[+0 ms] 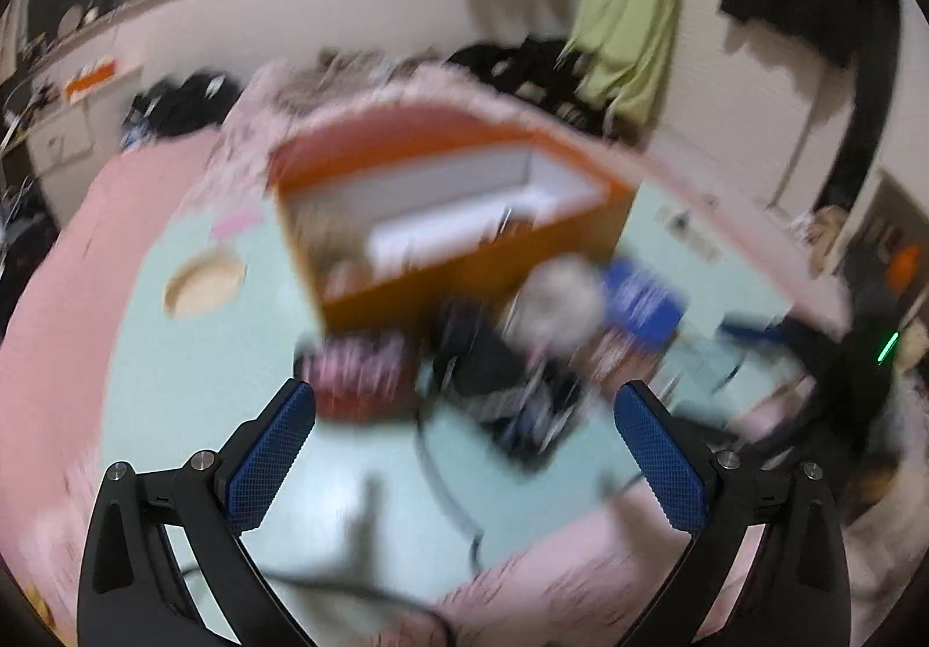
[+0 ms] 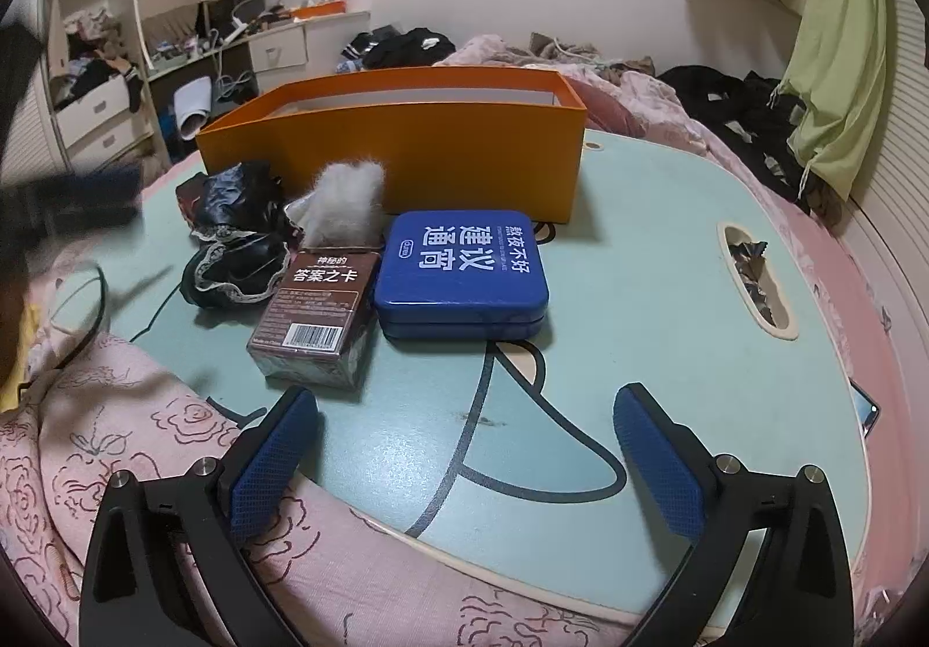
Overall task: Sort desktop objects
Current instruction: 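Pick the white fluffy ball from the orange box with the right gripper, place it by the tin, then grasp the green toy car in the orange box with the left gripper, set it beside the white ball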
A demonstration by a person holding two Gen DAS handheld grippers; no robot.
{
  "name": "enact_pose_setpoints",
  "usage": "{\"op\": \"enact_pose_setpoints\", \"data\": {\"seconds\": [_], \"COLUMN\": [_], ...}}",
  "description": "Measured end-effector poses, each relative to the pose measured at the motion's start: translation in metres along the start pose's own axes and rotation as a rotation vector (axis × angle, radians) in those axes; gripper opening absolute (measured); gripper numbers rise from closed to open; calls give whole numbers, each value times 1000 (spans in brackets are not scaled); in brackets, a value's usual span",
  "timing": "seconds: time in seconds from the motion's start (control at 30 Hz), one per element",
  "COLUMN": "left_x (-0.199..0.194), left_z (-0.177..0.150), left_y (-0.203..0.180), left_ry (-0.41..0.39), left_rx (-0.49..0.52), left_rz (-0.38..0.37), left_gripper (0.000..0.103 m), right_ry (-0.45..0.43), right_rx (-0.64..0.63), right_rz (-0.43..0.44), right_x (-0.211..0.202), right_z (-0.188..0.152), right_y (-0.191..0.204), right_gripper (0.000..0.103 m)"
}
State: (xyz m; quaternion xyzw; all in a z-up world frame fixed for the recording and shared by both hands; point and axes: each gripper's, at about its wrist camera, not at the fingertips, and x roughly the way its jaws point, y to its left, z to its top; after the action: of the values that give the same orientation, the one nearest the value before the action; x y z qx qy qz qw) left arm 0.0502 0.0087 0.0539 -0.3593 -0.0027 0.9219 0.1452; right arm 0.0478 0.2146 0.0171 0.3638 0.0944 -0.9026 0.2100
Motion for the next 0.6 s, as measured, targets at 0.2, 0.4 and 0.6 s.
{"op": "enact_pose_setpoints", "data": {"seconds": [0.2,0.4,0.6], "left_x": [26,122,171], "left_z": [100,133,119], "left_y": [-10,-8,-13], "left_ry": [83,358,487], "left_rx": [38,-3,-21], "left_rz": [-85,-101,-103], "left_gripper": [81,51,50], "right_ry": [0,-1,-1], "right_rx": [0,1,1], "right_rz": [1,1,1], "right_x": [0,0,0], "right_z": [1,1,1], "right_y": [0,-1,-1], "right_gripper": [102,102,102]}}
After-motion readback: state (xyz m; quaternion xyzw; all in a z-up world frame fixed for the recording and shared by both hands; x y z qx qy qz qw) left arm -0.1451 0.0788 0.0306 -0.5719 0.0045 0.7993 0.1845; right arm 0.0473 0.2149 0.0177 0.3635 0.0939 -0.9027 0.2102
